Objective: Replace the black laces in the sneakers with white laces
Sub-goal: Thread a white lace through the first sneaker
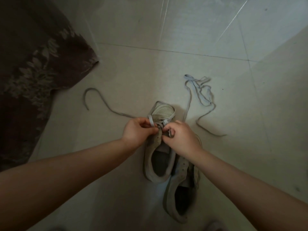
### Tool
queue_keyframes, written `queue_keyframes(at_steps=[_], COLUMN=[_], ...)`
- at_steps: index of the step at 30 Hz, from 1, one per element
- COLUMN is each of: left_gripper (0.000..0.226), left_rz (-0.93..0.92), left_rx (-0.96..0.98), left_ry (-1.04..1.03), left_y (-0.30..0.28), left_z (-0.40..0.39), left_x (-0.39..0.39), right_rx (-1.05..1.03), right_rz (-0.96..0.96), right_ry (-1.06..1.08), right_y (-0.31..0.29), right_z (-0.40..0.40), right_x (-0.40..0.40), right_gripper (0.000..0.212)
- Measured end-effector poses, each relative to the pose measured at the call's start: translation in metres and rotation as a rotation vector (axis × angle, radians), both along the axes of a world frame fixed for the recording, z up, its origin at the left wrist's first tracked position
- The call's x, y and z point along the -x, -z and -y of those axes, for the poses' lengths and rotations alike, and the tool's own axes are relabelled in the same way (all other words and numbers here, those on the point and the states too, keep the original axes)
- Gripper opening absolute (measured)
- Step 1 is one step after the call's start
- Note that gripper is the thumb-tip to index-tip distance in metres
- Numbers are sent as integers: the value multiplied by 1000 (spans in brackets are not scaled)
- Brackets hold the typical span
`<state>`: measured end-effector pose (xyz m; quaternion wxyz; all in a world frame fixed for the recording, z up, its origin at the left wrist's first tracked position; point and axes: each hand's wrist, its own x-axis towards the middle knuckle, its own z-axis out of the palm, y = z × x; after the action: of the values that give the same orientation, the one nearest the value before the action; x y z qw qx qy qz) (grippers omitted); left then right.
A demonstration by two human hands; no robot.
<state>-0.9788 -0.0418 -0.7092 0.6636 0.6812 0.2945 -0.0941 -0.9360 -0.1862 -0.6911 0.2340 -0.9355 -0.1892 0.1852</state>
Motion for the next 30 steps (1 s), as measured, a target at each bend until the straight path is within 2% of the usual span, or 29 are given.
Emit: queue_keyframes(at_steps=[2, 4, 8, 15, 19, 23, 27, 30], left_gripper=[24, 25, 26, 7, 12, 9, 14, 17], left_rz=[-6, 6, 57, 169, 66, -9, 6, 9], left_rx=[66, 49, -115, -362, -113, 34, 110, 103], left_ry=[-55, -63, 8, 184, 39, -82, -83, -47], left_y=[0, 3, 7, 12, 10, 12, 8, 6], left_z=[2, 3, 4, 2, 5, 12, 12, 12], left_x=[-1, 0, 0, 7, 6, 10, 14, 11], right_rx=[-30, -35, -54, -89, -109, -144, -194, -207], right_rz=[-24, -26, -62, -167, -155, -162, -212, -238], right_ry=[9, 3, 14, 91, 106, 149, 154, 132], right_y=[1, 2, 3, 7, 11, 18, 19, 20], right_z=[0, -1, 0, -1, -1, -3, 0, -2], right_x=[0, -1, -3, -4, -2, 2, 1, 1], right_gripper=[17, 16, 16, 10, 16, 20, 8, 10])
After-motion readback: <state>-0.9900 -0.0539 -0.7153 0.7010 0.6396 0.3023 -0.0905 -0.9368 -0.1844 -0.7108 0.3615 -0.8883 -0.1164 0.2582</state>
